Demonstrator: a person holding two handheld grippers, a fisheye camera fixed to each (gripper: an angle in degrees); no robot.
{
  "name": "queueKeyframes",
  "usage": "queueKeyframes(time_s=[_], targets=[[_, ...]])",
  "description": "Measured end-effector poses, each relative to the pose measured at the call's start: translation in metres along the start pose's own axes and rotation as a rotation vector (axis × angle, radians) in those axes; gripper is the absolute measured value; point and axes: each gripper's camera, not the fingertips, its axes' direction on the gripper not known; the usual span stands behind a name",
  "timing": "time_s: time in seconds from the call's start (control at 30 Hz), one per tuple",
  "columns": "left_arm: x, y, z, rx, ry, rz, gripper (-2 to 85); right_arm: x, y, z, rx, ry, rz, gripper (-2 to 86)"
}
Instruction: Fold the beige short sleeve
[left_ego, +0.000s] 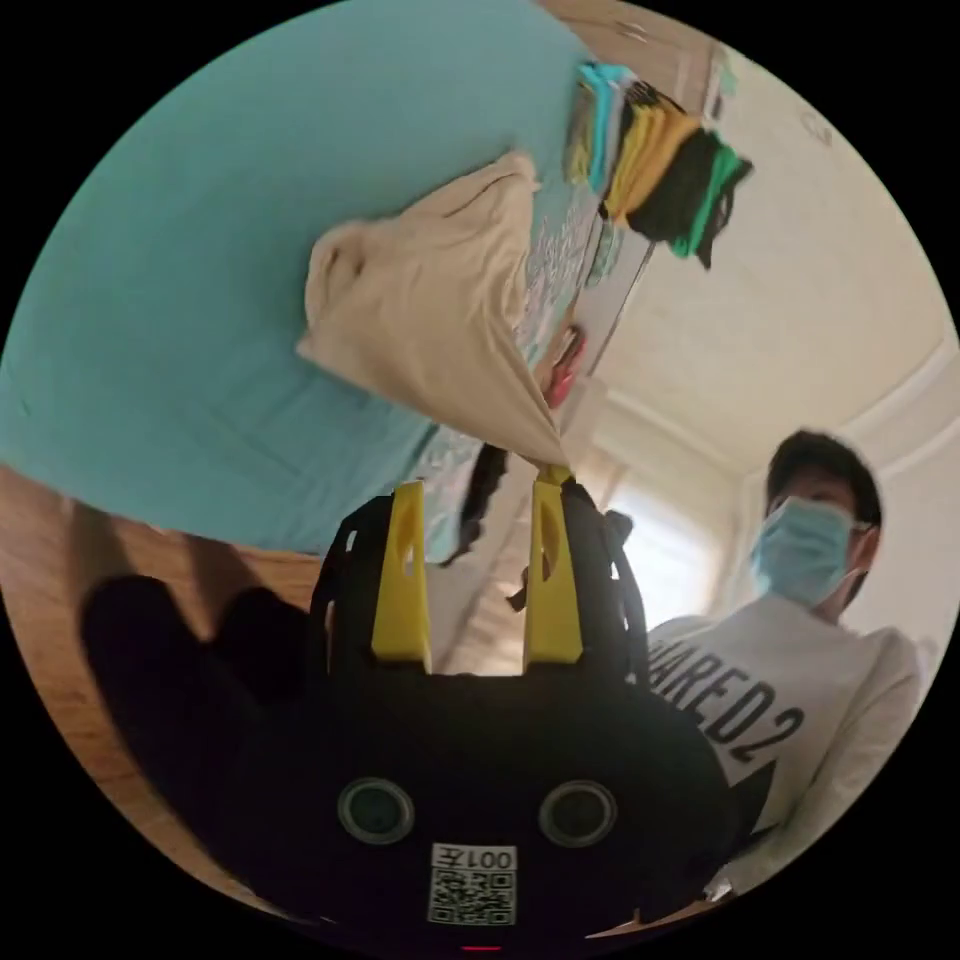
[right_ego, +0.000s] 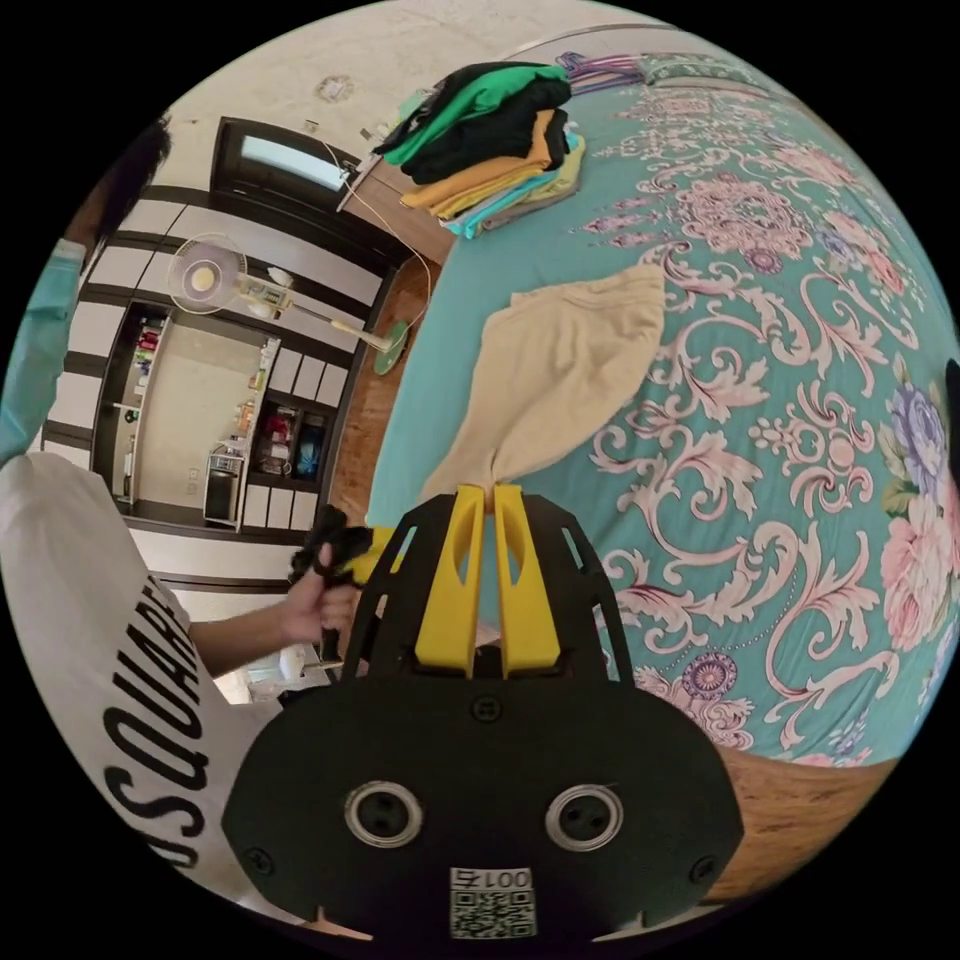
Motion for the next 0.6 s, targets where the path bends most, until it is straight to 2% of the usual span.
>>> queueKeyframes(time_s=[0.07,0.13,0.23,0.3,0.33,0.37,0.43,0.53,0.6], targets=[[-0.023,0.008,0.023,0.101,0.239,-0.195,22.1,-0.009,-0.006,-0.009,0.012,-0.021,-0.015,1.5],[-0.037,0.010,0.040,0.212,0.410,-0.339,26.5,-0.014,-0.011,-0.014,0.009,-0.034,-0.032,1.5],[-0.042,0.004,0.058,0.384,0.601,-0.400,26.3,-0.019,-0.016,-0.024,0.000,-0.058,-0.059,1.5],[-0.039,-0.005,0.060,0.470,0.709,-0.385,23.0,-0.021,-0.015,-0.032,0.002,-0.067,-0.081,1.4],[-0.035,-0.010,0.055,0.515,0.741,-0.343,17.8,-0.021,-0.013,-0.039,0.003,-0.059,-0.097,1.4],[-0.030,-0.013,0.048,0.537,0.757,-0.288,10.3,-0.021,-0.010,-0.048,0.004,-0.041,-0.112,1.4],[-0.021,-0.016,0.036,0.487,0.704,-0.249,5.1,-0.016,-0.002,-0.060,-0.004,-0.015,-0.124,1.3],[-0.001,-0.007,0.022,0.370,0.563,-0.248,1.9,0.003,0.022,-0.075,-0.033,-0.047,-0.115,1.2],[0.014,0.002,0.018,0.324,0.484,-0.263,1.1,0.023,0.038,-0.083,-0.051,-0.141,-0.044,1.2]])
